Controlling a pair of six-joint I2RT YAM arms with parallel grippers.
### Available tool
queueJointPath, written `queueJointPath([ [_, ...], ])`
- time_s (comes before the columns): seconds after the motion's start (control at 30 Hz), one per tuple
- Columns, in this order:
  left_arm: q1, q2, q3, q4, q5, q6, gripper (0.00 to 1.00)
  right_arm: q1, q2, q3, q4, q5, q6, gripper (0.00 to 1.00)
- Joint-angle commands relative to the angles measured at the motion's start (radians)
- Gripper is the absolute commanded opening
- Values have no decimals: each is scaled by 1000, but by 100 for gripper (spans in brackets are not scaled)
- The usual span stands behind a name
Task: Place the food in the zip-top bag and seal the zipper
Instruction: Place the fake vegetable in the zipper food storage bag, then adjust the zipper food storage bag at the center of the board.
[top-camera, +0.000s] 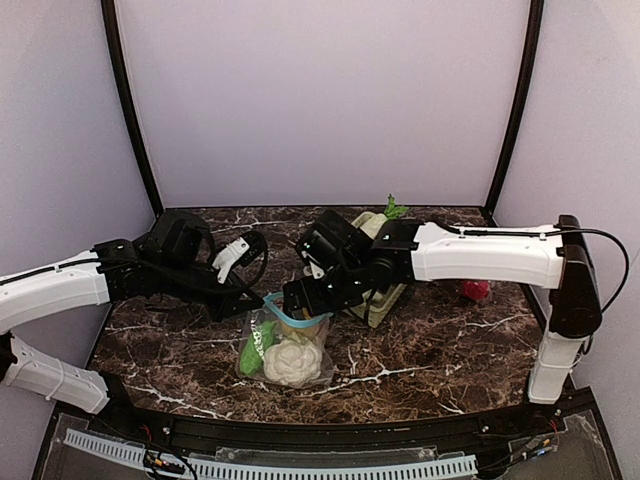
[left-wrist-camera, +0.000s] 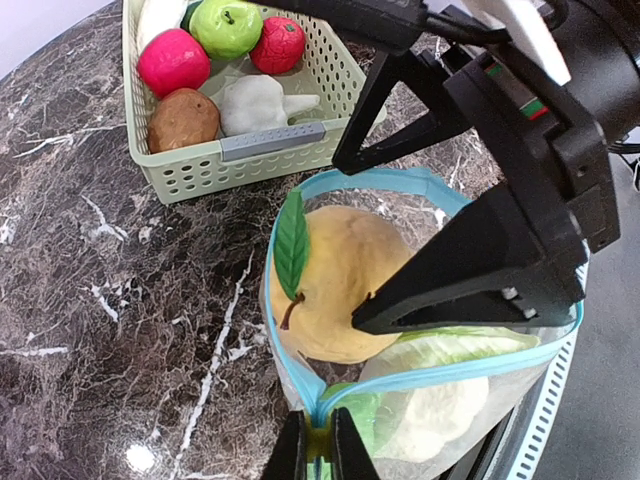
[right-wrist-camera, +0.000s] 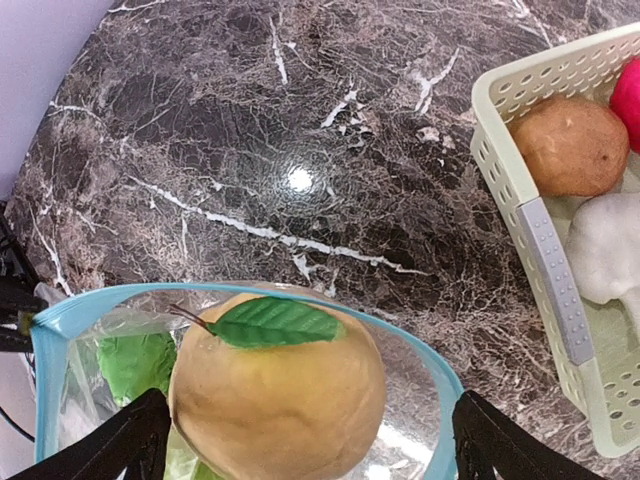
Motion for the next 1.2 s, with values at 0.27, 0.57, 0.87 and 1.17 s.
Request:
queueJointPath([
  [0.27,12,-8,-9,-1,3,12,1,3,18,30,-1,3,-43,63],
  [0.57,12,-14,-10,-4,-15,12,1,-11,-120,-28,-56,49,-2,79],
  [0.87,11,-13,-12,-3,-13,12,1,-75,-161,-178,-53,-31,32,68],
  [1.17,12,-17,-17,-2,-19,12,1,-93,-118,-200,-2,-93,30,52],
])
